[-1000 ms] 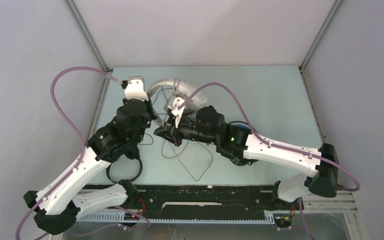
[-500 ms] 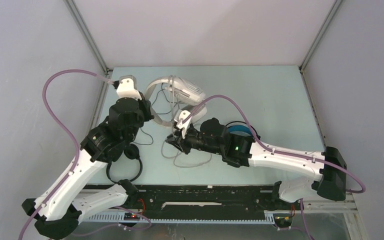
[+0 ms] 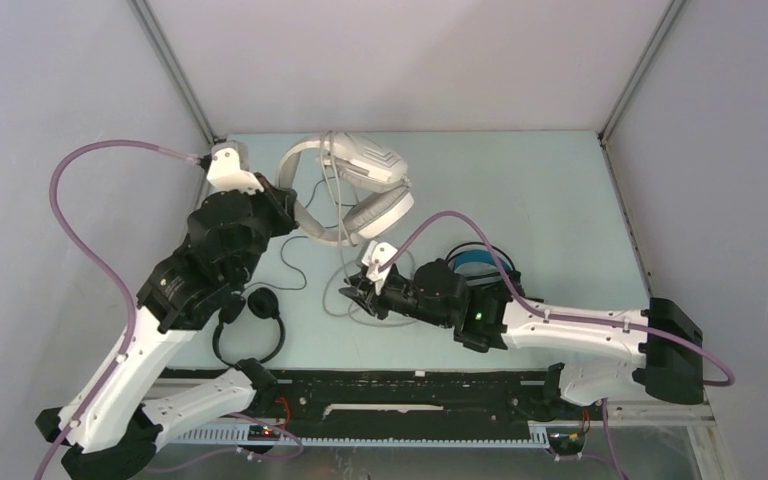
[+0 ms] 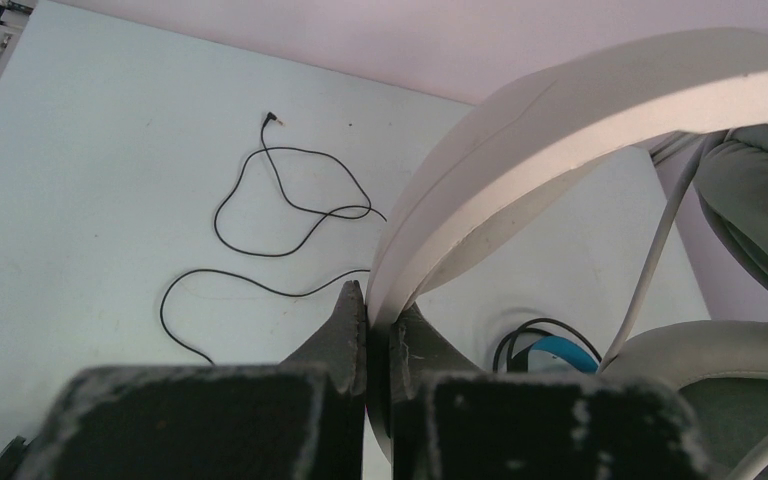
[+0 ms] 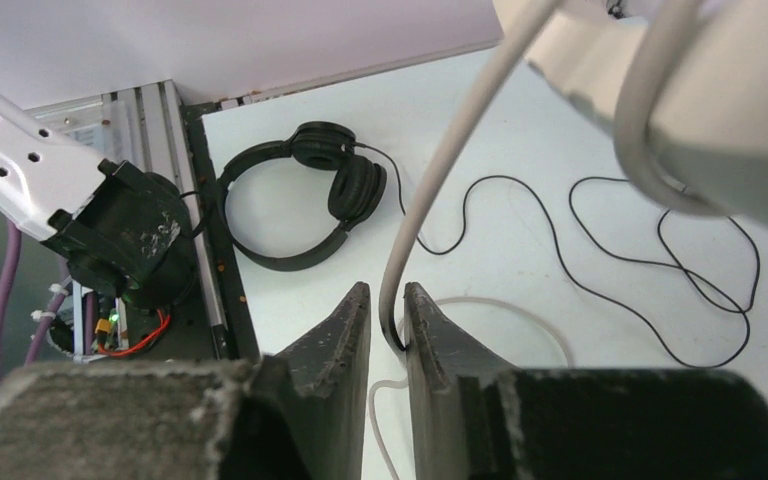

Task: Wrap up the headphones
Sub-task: Wrap the headphones cable around the headphones.

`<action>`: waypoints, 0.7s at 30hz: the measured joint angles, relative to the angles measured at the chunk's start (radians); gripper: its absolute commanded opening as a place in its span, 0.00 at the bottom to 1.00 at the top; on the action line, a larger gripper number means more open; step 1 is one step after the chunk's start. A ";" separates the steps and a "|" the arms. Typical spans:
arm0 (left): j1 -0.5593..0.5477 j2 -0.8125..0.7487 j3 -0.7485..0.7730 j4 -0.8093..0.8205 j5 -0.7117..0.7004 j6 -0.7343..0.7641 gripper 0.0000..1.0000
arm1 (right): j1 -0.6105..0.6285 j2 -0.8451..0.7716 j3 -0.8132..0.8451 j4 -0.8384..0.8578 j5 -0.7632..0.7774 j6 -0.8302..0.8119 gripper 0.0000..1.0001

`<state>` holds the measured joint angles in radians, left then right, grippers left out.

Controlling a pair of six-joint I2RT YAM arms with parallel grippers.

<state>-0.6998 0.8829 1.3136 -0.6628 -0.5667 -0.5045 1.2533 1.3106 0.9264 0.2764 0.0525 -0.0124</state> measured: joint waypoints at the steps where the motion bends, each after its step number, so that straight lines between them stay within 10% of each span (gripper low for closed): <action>1: 0.000 -0.001 0.005 -0.003 0.004 -0.003 0.00 | 0.000 0.000 -0.015 0.020 -0.001 -0.003 0.30; 21: 0.002 -0.009 0.120 -0.043 0.030 -0.019 0.00 | -0.003 0.280 -0.220 0.621 -0.066 -0.079 0.46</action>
<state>-0.6979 0.8742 1.4334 -0.7063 -0.5369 -0.5240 1.2499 1.5902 0.7067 0.8978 -0.0135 -0.0914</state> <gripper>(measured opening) 0.047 0.467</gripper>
